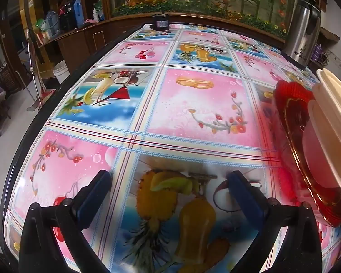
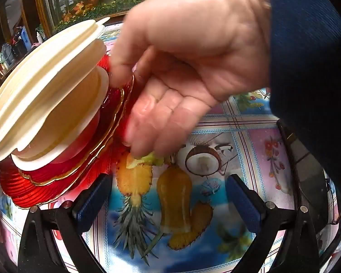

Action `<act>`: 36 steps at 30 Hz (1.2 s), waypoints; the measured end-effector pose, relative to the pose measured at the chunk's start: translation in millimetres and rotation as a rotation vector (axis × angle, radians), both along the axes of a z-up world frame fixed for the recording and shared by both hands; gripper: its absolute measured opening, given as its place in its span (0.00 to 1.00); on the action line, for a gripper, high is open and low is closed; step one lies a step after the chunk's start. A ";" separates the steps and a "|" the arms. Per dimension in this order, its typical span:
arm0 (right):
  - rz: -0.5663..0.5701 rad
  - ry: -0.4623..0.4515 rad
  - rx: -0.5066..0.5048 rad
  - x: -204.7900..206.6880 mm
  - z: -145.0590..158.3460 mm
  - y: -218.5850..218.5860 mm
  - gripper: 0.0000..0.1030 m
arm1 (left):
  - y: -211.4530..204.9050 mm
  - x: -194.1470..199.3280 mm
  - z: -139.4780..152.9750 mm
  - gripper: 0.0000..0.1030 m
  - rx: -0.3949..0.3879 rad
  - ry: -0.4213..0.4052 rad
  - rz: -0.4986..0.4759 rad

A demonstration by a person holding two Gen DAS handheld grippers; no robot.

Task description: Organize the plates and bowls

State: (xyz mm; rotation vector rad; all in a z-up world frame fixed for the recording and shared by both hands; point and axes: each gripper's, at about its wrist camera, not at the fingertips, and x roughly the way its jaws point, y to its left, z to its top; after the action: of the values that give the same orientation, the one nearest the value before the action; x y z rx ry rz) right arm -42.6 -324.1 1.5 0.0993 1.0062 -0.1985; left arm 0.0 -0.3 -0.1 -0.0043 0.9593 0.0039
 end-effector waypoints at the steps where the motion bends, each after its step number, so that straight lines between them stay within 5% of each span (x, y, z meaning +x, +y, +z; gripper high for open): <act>1: 0.001 0.000 0.000 -0.3 0.1 0.0 0.99 | -0.4 0.0 -0.1 1.00 0.001 0.001 0.000; 36: 0.007 0.001 0.004 -3.2 0.9 2.3 0.99 | -1.7 0.4 0.0 1.00 -0.001 0.001 0.001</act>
State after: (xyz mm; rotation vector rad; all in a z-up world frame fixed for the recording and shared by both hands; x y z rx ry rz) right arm -45.8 -321.8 2.5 0.0993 1.0076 -0.1908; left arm 0.4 -2.0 -0.1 -0.0059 0.9604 0.0039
